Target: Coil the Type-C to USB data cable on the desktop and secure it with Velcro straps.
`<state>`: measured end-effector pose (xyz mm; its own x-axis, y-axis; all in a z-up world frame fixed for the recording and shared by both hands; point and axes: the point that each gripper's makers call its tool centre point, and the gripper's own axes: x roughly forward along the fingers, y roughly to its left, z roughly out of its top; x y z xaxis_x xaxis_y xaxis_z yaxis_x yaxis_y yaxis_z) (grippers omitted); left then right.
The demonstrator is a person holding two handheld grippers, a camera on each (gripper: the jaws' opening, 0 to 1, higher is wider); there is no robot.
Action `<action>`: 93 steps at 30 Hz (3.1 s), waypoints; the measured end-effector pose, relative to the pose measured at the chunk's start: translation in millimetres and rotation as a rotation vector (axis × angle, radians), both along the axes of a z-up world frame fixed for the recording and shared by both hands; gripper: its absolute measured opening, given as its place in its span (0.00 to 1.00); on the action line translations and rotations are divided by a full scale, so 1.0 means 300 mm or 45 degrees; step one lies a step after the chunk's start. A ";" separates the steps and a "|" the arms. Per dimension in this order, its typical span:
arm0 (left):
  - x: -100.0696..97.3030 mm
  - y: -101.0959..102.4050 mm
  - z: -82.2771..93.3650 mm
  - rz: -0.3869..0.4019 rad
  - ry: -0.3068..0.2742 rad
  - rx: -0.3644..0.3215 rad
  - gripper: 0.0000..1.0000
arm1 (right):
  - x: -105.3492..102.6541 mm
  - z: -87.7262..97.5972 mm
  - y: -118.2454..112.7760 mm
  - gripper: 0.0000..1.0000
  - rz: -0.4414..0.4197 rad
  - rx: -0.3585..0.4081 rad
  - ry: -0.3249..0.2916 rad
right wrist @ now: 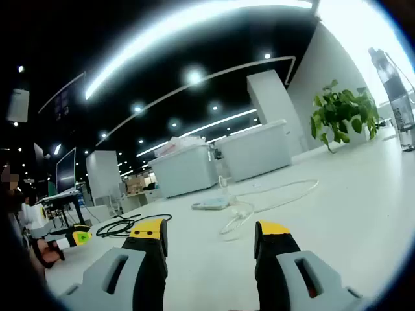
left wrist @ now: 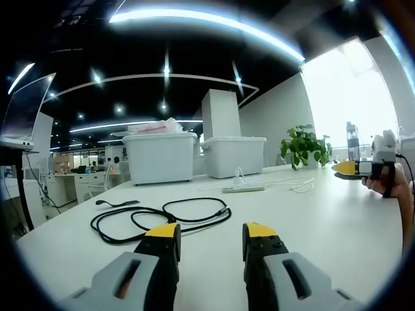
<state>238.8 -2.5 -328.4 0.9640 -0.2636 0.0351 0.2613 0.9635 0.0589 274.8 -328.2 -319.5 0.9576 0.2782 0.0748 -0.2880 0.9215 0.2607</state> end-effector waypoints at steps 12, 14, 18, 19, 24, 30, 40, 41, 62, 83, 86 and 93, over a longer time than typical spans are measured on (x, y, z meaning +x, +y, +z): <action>0.001 0.000 0.001 0.001 -0.002 0.004 0.40 | -0.011 0.029 0.014 0.53 0.022 0.005 -0.065; 0.001 -0.001 0.001 0.000 -0.002 0.003 0.40 | -0.015 0.041 0.015 0.53 0.026 0.023 -0.088; 0.001 0.000 0.002 0.002 -0.004 0.000 0.40 | -0.022 0.055 0.025 0.45 0.025 0.008 -0.118; 0.001 0.000 0.002 0.001 -0.005 0.001 0.40 | -0.024 0.059 0.030 0.44 0.026 -0.009 -0.133; 0.001 -0.001 0.002 0.000 -0.006 0.001 0.40 | -0.025 0.063 0.033 0.43 0.025 -0.011 -0.148; 0.001 0.000 0.003 -0.001 -0.005 0.000 0.40 | -0.051 0.084 0.091 0.30 0.099 -0.073 -0.220; 0.000 0.000 0.003 0.000 -0.006 -0.002 0.40 | -0.043 0.074 0.092 0.41 0.108 -0.112 -0.213; 0.000 0.000 0.003 -0.001 -0.005 0.000 0.40 | -0.042 0.076 0.091 0.41 0.106 -0.111 -0.218; 0.000 0.000 0.003 -0.001 -0.005 0.000 0.40 | -0.043 0.110 0.065 0.31 0.090 -0.012 -0.252; 0.003 0.017 0.004 0.031 -0.004 -0.023 0.41 | -0.022 0.060 0.048 0.33 0.095 0.049 -0.117; 0.006 0.036 0.007 0.068 -0.007 -0.032 0.41 | -0.018 0.069 0.034 0.33 0.071 0.061 -0.133; 0.007 0.050 0.020 0.079 -0.024 -0.072 0.41 | -0.009 0.076 -0.024 0.36 -0.055 -0.010 -0.146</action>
